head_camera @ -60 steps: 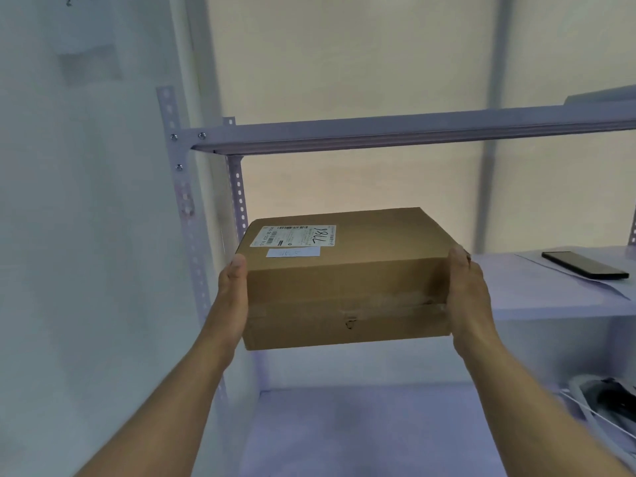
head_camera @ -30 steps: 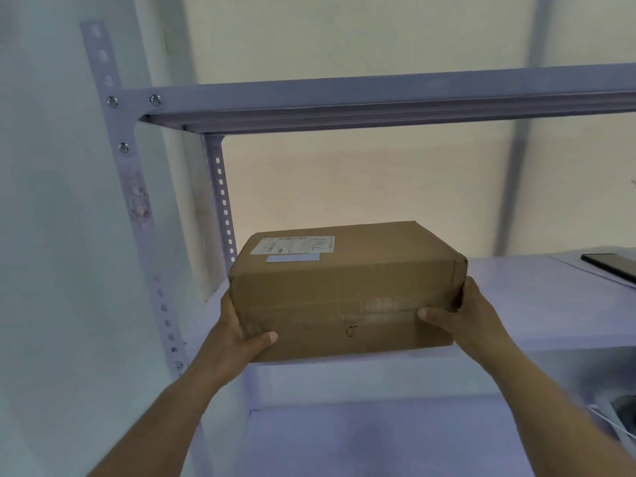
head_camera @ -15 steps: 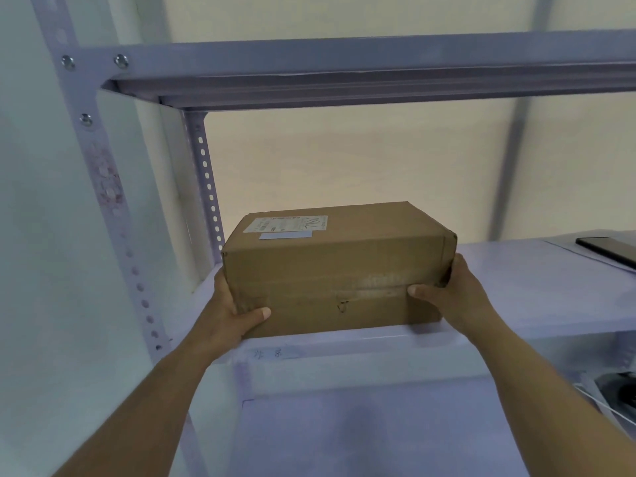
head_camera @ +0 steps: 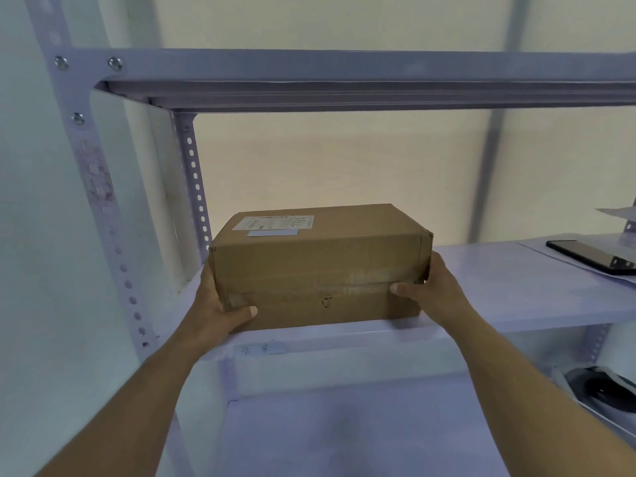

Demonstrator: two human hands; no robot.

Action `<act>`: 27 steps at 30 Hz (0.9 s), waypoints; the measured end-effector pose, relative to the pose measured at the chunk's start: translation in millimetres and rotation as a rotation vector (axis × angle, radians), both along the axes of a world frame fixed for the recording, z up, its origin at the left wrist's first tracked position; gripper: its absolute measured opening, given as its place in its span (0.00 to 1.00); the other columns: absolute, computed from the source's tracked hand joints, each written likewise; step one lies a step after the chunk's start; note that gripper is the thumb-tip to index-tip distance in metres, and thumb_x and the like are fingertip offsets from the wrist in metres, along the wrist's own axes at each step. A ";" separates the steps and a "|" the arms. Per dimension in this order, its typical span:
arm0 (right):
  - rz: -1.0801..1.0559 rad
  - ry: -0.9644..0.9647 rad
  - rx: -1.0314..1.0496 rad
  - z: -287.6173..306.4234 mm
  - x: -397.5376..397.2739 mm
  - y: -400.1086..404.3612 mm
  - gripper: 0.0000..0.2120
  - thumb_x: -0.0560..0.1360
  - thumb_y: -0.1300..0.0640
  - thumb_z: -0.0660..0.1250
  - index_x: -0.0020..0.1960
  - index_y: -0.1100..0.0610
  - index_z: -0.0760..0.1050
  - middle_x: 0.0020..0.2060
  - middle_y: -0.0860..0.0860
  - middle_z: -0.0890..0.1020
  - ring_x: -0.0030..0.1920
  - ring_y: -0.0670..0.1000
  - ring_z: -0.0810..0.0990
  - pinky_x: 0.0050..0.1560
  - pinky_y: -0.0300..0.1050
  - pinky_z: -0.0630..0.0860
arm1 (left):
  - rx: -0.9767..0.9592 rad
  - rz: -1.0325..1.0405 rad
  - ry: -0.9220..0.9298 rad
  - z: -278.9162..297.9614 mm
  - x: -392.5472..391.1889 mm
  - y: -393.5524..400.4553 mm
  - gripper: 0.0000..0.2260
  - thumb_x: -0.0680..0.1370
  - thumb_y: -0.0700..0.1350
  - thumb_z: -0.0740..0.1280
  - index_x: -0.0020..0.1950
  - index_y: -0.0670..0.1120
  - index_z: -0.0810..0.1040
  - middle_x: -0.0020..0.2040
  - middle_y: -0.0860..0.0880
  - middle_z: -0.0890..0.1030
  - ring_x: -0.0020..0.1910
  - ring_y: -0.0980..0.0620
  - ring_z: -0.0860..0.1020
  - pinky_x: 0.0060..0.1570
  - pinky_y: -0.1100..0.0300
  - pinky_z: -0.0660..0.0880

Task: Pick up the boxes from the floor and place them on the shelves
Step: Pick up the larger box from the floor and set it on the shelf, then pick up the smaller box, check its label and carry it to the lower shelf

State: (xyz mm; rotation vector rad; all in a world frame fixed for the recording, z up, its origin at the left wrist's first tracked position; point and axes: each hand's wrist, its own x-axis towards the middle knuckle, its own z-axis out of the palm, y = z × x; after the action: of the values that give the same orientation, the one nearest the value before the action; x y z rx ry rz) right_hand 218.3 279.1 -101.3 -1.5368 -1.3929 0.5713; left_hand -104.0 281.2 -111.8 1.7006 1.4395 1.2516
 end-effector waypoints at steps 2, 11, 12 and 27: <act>0.014 0.045 0.017 -1.0 1.6 -3.3 0.40 0.67 0.58 0.73 0.73 0.55 0.56 0.59 0.48 0.72 0.57 0.51 0.71 0.52 0.44 0.67 | 0.011 0.017 -0.010 -1.2 1.2 -6.8 0.50 0.69 0.38 0.75 0.77 0.54 0.43 0.70 0.53 0.63 0.66 0.52 0.65 0.62 0.56 0.67; -0.200 -0.016 0.150 -4.0 -17.3 -42.8 0.43 0.68 0.50 0.71 0.76 0.55 0.53 0.74 0.52 0.62 0.73 0.53 0.63 0.67 0.54 0.66 | 0.063 0.179 -0.048 -0.7 12.9 -61.0 0.36 0.75 0.52 0.67 0.78 0.54 0.51 0.79 0.53 0.54 0.77 0.50 0.57 0.71 0.52 0.59; -0.226 -0.019 0.196 -3.9 -22.5 -51.6 0.39 0.68 0.50 0.70 0.74 0.55 0.57 0.72 0.52 0.65 0.71 0.53 0.65 0.65 0.54 0.68 | 0.074 0.189 -0.077 0.5 14.0 -68.4 0.33 0.76 0.53 0.65 0.77 0.54 0.53 0.79 0.53 0.55 0.76 0.50 0.58 0.70 0.53 0.59; 0.495 0.168 0.085 -69.2 -224.1 -158.1 0.10 0.75 0.46 0.61 0.48 0.51 0.77 0.52 0.50 0.80 0.43 0.37 0.75 0.38 0.24 0.67 | 0.068 0.525 -0.372 -60.9 -55.0 -234.1 0.33 0.73 0.62 0.52 0.76 0.51 0.58 0.77 0.54 0.61 0.74 0.57 0.62 0.75 0.52 0.58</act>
State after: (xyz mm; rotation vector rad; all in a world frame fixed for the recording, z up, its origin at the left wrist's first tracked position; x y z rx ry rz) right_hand -5.8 121.1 -170.5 -1.0466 -1.6483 0.9047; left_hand -159.0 47.1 -172.7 1.0699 1.6706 1.7975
